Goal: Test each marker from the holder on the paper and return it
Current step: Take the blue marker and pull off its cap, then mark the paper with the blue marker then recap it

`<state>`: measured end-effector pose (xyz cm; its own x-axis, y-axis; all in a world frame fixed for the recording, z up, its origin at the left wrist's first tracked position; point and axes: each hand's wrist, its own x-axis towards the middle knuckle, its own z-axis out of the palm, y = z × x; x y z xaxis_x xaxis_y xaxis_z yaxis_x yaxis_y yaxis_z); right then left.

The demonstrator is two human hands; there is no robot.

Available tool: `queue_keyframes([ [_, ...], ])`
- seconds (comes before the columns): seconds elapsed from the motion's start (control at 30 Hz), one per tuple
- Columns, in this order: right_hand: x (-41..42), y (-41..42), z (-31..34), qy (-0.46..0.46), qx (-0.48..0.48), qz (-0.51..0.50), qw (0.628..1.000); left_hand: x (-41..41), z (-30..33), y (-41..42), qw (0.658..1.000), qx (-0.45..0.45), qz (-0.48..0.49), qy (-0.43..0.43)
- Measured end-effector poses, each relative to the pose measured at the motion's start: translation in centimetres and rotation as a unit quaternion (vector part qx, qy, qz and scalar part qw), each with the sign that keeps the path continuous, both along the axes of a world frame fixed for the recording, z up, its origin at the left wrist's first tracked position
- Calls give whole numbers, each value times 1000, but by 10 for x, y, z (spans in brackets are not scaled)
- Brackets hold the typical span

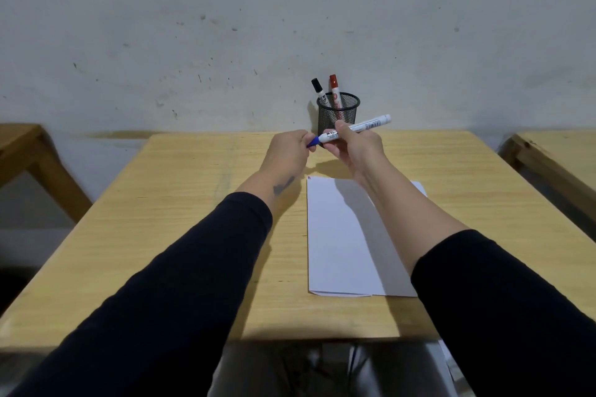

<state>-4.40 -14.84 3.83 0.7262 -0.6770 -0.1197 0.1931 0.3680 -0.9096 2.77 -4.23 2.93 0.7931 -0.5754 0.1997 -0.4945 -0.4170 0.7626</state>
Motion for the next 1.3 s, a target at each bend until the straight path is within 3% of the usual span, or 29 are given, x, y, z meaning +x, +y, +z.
queue_keyframes([
  [0.1,-3,-8,-3,-7,2,-3,1000,5,-5,9,995,-46,1,88],
  [0.17,-8,-14,-5,2,0,-11,1000,10,-8,16,993,-68,17,94],
  [0.33,-7,-12,-14,60,-70,-2,996,12,-16,14,1000,1,28,9],
  [0.5,-6,-5,-27,50,-69,-18,996,8,-32,2,997,72,36,-4],
  [0.73,-9,-9,-38,-35,78,-36,996,4,-45,9,994,103,9,-40],
  [0.87,-9,-7,-45,-65,77,-11,995,1,-52,23,977,186,-9,-101],
  [0.97,-8,-1,-46,-35,35,-9,999,1,-59,30,957,257,-44,-124],
  [1.1,-8,2,-50,34,-92,24,995,0,-63,29,946,284,-48,-149],
  [1.3,-7,2,-58,147,-313,31,938,-1,-61,29,943,290,-49,-155],
])
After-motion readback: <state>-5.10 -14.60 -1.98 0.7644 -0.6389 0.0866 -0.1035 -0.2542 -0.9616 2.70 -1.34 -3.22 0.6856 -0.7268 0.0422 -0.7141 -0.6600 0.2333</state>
